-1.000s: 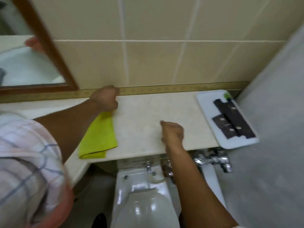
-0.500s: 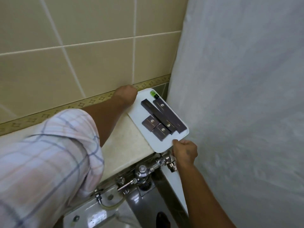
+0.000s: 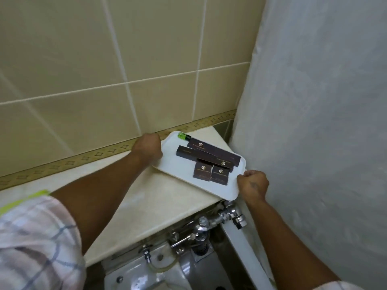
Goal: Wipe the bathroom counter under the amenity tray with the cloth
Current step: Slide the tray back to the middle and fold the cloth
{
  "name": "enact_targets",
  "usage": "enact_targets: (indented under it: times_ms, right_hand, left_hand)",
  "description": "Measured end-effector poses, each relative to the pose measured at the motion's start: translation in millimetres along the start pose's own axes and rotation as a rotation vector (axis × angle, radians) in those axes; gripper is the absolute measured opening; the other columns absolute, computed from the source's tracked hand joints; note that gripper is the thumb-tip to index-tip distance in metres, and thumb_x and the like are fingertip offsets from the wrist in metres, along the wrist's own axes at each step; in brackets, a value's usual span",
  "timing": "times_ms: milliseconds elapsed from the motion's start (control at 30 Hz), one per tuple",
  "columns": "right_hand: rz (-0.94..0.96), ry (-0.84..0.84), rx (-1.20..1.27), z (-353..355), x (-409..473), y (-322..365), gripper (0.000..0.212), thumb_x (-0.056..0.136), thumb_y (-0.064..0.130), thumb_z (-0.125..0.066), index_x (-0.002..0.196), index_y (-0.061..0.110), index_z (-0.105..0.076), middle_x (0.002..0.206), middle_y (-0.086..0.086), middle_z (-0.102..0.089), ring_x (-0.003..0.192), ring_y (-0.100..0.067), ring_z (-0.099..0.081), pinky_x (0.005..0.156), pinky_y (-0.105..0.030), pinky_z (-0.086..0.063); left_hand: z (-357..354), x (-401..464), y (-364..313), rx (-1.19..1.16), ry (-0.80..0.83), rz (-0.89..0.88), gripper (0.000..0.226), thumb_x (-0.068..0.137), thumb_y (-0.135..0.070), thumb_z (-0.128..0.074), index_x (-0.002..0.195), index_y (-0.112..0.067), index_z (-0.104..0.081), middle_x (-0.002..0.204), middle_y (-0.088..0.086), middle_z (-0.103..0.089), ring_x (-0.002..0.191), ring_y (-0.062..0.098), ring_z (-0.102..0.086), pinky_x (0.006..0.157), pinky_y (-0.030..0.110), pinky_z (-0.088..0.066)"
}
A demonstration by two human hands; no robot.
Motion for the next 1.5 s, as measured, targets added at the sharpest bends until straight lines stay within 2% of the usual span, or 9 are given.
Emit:
enact_targets:
  times_ms: [133,300,433,633,1033,1167,1233,1333,1500]
  right_hand:
    - [0.076,0.126,-0.091,-49,-22,37,0.017,0.07,-0.002,-0.063,0.084,-0.008,-0.071,0.091,-0.026,-0.072,0.084,-0.041,-0.067,0.078,-0.036,-0.055]
    - [0.217,0.315,-0.176,-124,-71,92,0.002,0.073,-0.001,-0.065,0.074,0.0,-0.067,0.073,-0.012,-0.06,0.071,-0.031,-0.057,0.069,-0.028,-0.047]
    - [0.335,0.407,-0.282,-170,-103,123,0.026,0.073,-0.001,-0.059,0.055,0.01,-0.044,0.06,-0.006,-0.046,0.065,-0.031,-0.05,0.062,-0.027,-0.038]
    - [0.399,0.425,-0.393,-204,-103,140,0.002,0.08,0.004,-0.06,0.078,0.004,-0.058,0.096,-0.023,-0.068,0.091,-0.04,-0.065,0.068,-0.029,-0.042]
    - [0.416,0.433,-0.489,-217,-87,144,0.002,0.084,0.004,-0.059,0.084,0.002,-0.06,0.1,-0.025,-0.066,0.092,-0.039,-0.063,0.071,-0.031,-0.044]
    - [0.508,0.342,-0.345,-189,-142,149,0.033,0.09,0.018,-0.058,0.119,0.003,-0.057,0.122,-0.021,-0.058,0.115,-0.039,-0.056,0.09,-0.041,-0.05]
    - [0.473,0.54,-0.243,-197,-214,120,0.03,0.091,0.031,-0.058,0.115,0.013,-0.06,0.115,-0.013,-0.065,0.108,-0.033,-0.062,0.084,-0.035,-0.051]
    - [0.331,0.879,-0.331,-232,-327,67,0.054,0.082,0.054,-0.062,0.113,0.01,-0.061,0.116,-0.014,-0.067,0.108,-0.033,-0.065,0.09,-0.037,-0.053]
    - [0.391,0.966,-0.336,-263,-404,78,0.094,0.084,0.056,-0.063,0.146,-0.004,-0.026,0.135,-0.021,-0.054,0.125,-0.038,-0.051,0.105,-0.042,-0.041]
  left_hand:
    - [16,-58,86,-0.091,-0.01,0.14,0.024,0.067,-0.012,-0.061,0.056,-0.014,-0.041,0.092,0.018,-0.068,0.086,0.035,-0.064,0.065,0.03,-0.045]
    - [30,-128,188,-0.168,-0.043,0.361,0.02,0.063,-0.013,-0.06,0.055,-0.013,-0.042,0.083,0.018,-0.066,0.084,0.038,-0.063,0.059,0.028,-0.04]
    - [30,-165,238,-0.271,-0.073,0.488,0.016,0.061,-0.011,-0.061,0.058,-0.011,-0.045,0.078,0.015,-0.064,0.078,0.034,-0.062,0.049,0.027,-0.035]
    - [21,-181,251,-0.34,-0.112,0.578,0.013,0.065,-0.011,-0.063,0.073,-0.008,-0.053,0.093,0.017,-0.07,0.088,0.035,-0.066,0.059,0.028,-0.044]
    - [-5,-160,248,-0.299,-0.076,0.592,0.023,0.072,-0.011,-0.065,0.092,0.001,-0.065,0.099,0.019,-0.07,0.096,0.037,-0.066,0.072,0.034,-0.052]
    - [33,-149,274,-0.254,-0.141,0.34,0.018,0.079,-0.014,-0.064,0.083,0.0,-0.075,0.089,0.021,-0.075,0.09,0.035,-0.069,0.079,0.036,-0.053]
    - [51,-144,304,-0.165,-0.07,0.261,0.018,0.076,-0.018,-0.069,0.089,-0.007,-0.077,0.096,0.018,-0.075,0.095,0.032,-0.068,0.082,0.034,-0.05]
    - [41,-142,341,0.083,0.242,0.318,0.056,0.065,-0.036,-0.077,0.113,-0.009,-0.069,0.117,0.016,-0.067,0.108,0.03,-0.061,0.088,0.03,-0.046]
    - [19,-140,354,-0.026,0.372,0.419,0.065,0.051,-0.031,-0.094,0.104,-0.008,-0.063,0.105,0.014,-0.064,0.092,0.029,-0.062,0.08,0.04,-0.056]
Point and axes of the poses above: each hand's wrist, its own x-axis towards the middle knuckle, its own z-axis out of the back of the hand, y = z × x, the point moved 8 cm from there along x, towards the middle knuckle
